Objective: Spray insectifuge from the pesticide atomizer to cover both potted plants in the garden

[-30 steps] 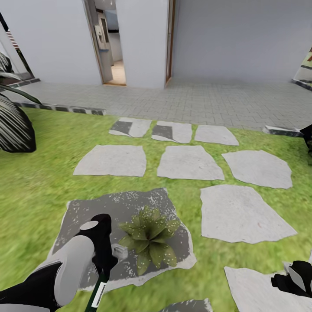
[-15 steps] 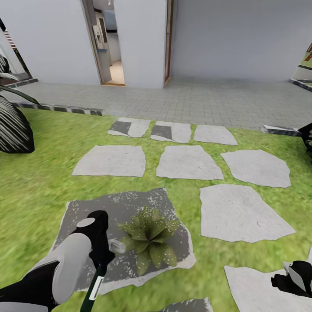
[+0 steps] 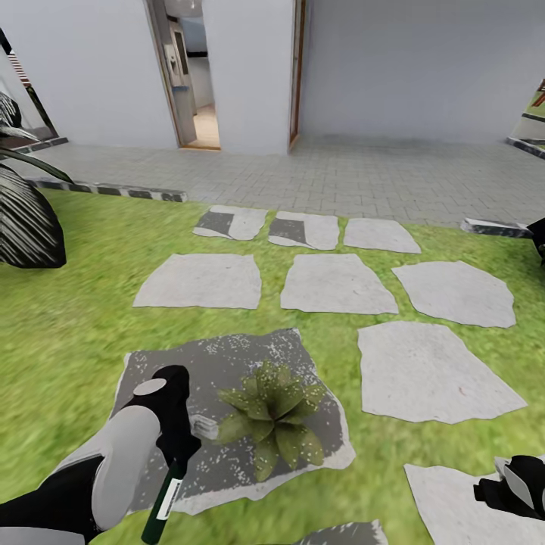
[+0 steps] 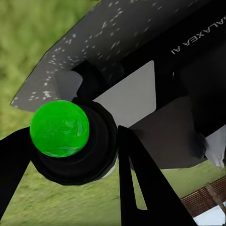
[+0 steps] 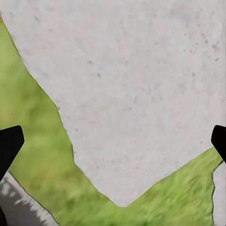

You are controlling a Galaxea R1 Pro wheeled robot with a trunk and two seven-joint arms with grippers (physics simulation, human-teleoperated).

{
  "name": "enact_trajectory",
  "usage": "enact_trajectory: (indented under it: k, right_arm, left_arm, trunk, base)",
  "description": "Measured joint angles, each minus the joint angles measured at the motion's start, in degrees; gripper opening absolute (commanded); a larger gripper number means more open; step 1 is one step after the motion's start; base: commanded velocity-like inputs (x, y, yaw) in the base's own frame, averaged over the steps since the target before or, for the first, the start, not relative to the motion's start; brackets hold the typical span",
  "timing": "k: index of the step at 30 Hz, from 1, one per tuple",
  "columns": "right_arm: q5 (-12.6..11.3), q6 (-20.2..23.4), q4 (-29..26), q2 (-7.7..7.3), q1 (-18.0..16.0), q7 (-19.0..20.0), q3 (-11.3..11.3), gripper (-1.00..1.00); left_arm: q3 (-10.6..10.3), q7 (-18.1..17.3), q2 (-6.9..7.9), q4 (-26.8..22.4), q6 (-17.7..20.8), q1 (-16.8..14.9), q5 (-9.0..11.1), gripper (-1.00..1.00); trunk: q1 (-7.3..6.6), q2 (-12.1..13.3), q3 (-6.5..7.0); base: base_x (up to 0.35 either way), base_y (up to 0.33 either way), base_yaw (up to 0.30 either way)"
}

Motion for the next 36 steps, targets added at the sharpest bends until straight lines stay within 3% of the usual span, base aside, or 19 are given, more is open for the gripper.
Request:
enact_trajectory:
  k: [8,21,36]
  right_arm:
    - [0.0,0.0,-0.01,-0.02,0.01,0.02,-0.01,1.0]
    - [0.0,0.0,0.0,-0.01,0.0,0.0,0.0,1.0]
    - [0.0,-0.01,0.0,0.0,0.0,0.01,0.0,1.0]
  left_arm:
    - [-0.01,0.0,-0.02,0.01,-0.01,-0.01,0.0,-1.0]
    - [-0.01,-0.05,-0.01,0.0,-0.05,0.0,-0.04,-1.0]
    - [-0.13,-0.07,-0.1,0.18,-0.04,-0.01,-0.07,-1.0]
  trunk:
    - [0.0,0.0,-0.29]
    - [-0.01,0.0,-0.46]
    - [0.0,0.0,-0.46]
  base:
    - [0.009,0.01,-0.111]
    - [0.178,0.189,-0.027]
    - [0.003,0.003,-0.188]
